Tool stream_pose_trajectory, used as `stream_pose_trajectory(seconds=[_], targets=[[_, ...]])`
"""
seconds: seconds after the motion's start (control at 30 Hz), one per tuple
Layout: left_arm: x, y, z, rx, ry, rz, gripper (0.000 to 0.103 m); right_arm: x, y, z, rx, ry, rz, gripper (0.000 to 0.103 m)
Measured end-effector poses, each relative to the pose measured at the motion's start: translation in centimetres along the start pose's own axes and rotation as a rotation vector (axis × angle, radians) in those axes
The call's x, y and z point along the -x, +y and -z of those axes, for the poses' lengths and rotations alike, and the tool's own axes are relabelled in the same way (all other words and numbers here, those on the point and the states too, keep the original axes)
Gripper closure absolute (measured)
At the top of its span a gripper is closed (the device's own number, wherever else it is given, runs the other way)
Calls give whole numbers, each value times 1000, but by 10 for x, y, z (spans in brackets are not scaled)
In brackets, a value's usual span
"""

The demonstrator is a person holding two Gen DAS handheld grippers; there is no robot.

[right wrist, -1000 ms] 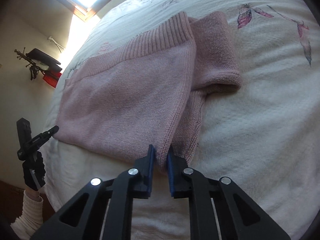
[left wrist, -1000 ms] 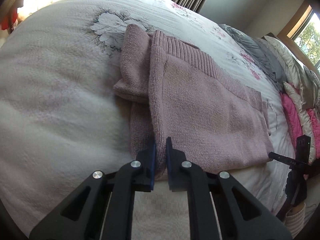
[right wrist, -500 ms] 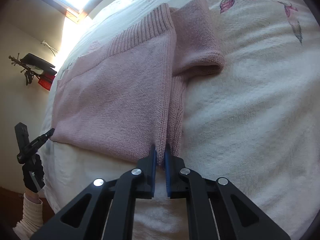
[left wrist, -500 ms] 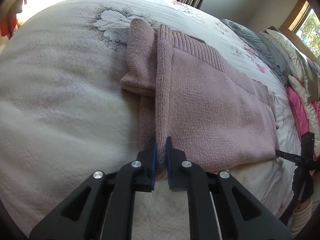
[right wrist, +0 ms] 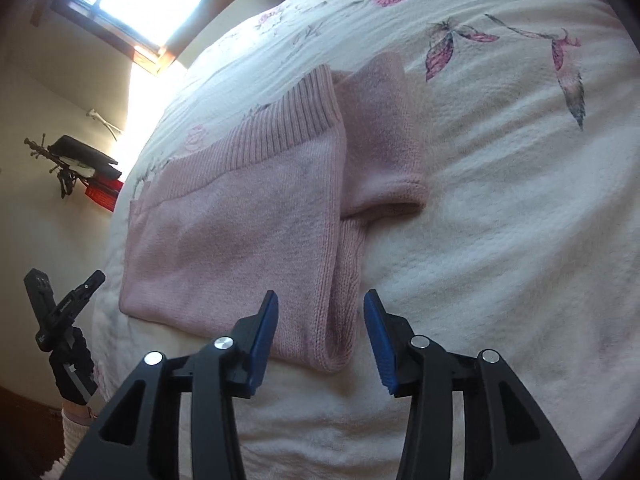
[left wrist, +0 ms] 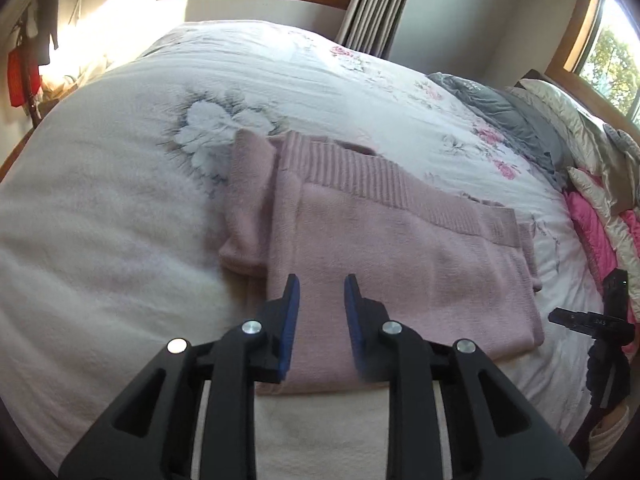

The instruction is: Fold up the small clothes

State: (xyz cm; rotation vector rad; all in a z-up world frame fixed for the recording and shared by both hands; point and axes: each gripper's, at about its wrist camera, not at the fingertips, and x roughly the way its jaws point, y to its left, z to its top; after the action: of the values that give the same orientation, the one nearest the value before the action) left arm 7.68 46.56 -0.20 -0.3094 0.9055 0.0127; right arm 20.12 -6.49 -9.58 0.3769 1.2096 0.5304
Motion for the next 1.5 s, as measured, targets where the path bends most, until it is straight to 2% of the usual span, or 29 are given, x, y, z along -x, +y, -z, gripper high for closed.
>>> stream_pose_trajectory(seconds=[0.27, 0.53, 0.73, 1.03, 1.5], targets=[[-75, -84, -15, -101, 98, 72, 77, -34, -29, -23, -126, 56, -85, 57], [-131, -108, -9, -121, 172, 78, 77, -56, -38, -29, -176, 56, -163, 61], [-140, -104, -9, -103, 177, 93, 77, -70, -39, -35, -205, 36, -199, 66], [-144, -105, -6, -99, 175, 95, 77, -75, -47, -34, -246, 11, -231, 80], [-143, -99, -5, -74, 174, 118, 77, -74, -41, -31, -243, 2, -200, 82]])
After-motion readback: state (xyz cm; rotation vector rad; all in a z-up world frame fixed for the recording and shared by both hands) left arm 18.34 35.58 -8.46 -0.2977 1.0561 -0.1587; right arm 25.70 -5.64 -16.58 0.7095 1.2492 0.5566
